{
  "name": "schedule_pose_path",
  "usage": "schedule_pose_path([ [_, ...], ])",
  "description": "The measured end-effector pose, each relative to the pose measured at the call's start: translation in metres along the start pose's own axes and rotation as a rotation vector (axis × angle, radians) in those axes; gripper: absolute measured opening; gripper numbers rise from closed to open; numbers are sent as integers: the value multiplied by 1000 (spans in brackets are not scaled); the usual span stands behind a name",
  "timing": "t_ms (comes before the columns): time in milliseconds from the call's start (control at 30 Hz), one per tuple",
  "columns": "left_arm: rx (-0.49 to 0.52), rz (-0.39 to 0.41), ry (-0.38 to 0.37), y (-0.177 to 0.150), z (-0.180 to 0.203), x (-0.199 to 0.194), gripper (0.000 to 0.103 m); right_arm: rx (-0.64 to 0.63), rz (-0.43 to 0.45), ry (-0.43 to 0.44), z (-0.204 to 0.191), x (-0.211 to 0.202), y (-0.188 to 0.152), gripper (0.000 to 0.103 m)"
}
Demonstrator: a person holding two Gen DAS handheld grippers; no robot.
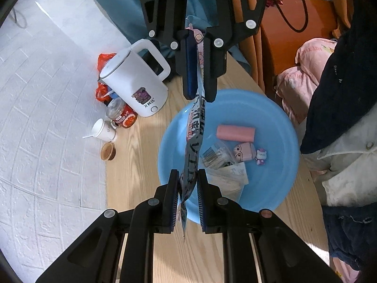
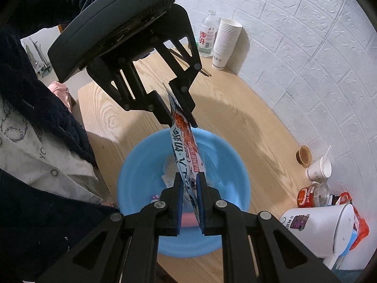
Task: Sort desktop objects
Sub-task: 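Carry the snack packet over the blue basin with both tools and lower it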
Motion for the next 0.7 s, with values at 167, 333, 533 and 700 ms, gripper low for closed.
schedule_pose_path([
  [167,2,7,-15,1,5,10,14,9,-18,2,0,2,-5,11],
  [333,-19,3,-38,-2,13,24,14,39,-28,15,3,14,-11,11],
  [533,-26,-11,-82,-7,33,43,14,66,-48,56,-4,35,-28,11],
  [700,-37,-26,-141,-13,56,60,14,100,-66,106,-16,54,-46,11],
])
Point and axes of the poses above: each gripper's, at about its wrist camera, not at the fingertips, and x roughly the way its jaws point, z to its right, y to its top, the point moved 9 cm from there along x, roughly the way its jaws point, and after that the axes turned 1 degree about z, right-handed, at the moved point
